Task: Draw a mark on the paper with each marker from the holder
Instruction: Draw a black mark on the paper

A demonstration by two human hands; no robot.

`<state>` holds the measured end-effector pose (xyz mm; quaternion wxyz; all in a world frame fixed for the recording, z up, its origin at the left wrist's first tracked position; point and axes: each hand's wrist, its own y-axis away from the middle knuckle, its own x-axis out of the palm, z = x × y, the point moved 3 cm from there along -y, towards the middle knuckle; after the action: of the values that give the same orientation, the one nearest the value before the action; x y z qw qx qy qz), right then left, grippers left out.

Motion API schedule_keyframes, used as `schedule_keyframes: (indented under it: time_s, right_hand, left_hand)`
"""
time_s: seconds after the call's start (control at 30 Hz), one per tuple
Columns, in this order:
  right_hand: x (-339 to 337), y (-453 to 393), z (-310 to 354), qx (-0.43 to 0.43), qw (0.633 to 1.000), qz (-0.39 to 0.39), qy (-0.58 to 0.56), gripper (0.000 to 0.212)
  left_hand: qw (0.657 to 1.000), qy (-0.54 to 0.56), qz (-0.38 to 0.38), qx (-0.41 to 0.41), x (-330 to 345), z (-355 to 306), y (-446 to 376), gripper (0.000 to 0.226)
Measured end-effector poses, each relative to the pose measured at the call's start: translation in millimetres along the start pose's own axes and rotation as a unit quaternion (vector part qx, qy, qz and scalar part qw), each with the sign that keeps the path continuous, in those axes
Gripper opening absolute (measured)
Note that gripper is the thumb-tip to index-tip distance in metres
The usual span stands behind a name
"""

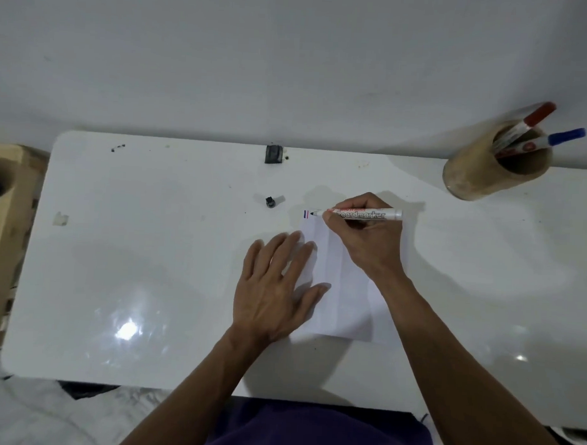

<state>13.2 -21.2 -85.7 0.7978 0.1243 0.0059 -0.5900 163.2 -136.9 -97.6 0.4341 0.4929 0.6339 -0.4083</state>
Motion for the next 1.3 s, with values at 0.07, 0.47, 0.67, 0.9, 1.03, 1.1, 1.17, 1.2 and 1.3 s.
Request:
schedule_keyframes:
  time_s: [0.07, 0.47, 0.67, 0.9, 1.03, 1.1, 1.17, 1.2, 1.3]
  right_hand:
    - [1, 0, -3, -0.006, 1.000, -0.001, 0.013, 0.015]
    - [4, -1, -5, -0.039, 0.998, -0.014, 0.047, 0.015]
    - [6, -1, -5, -0.030, 0.997, -0.029, 0.057, 0.017]
    - [5, -1, -6, -0.018, 0.997, -0.027, 0.074, 0.015]
    - [4, -1, -6, -0.025, 0.996, -0.021, 0.082, 0.016]
    - [4, 0, -6, -0.023, 0.996, -0.020, 0.082, 0.016]
    - [4, 0, -6, -0.021, 0.996, -0.019, 0.081, 0.016]
    - [4, 0, -6, -0.020, 0.996, -0.018, 0.081, 0.016]
    - [4, 0, -5, -0.022, 0.996, -0.015, 0.081, 0.019]
  left_hand:
    - [1.000, -0.016, -0.007, -0.011, 2, 1, 2, 0.064]
    - [0.999, -0.029, -0.026, -0.028, 8, 3, 4, 0.068]
    - [0.999, -0.023, -0.037, -0.029, 8, 3, 4, 0.067]
    - [0.999, -0.025, -0.022, -0.034, 10, 5, 4, 0.069]
    - [0.999, -0.027, -0.018, -0.034, 11, 5, 5, 0.070]
    - [0.999, -0.026, -0.020, -0.034, 11, 5, 5, 0.069]
    - [0.999, -0.025, -0.023, -0.033, 10, 5, 5, 0.069]
    - [0.999, -0.024, -0.024, -0.033, 10, 5, 5, 0.069]
    - [0.999, -0.021, -0.025, -0.032, 11, 5, 5, 0.070]
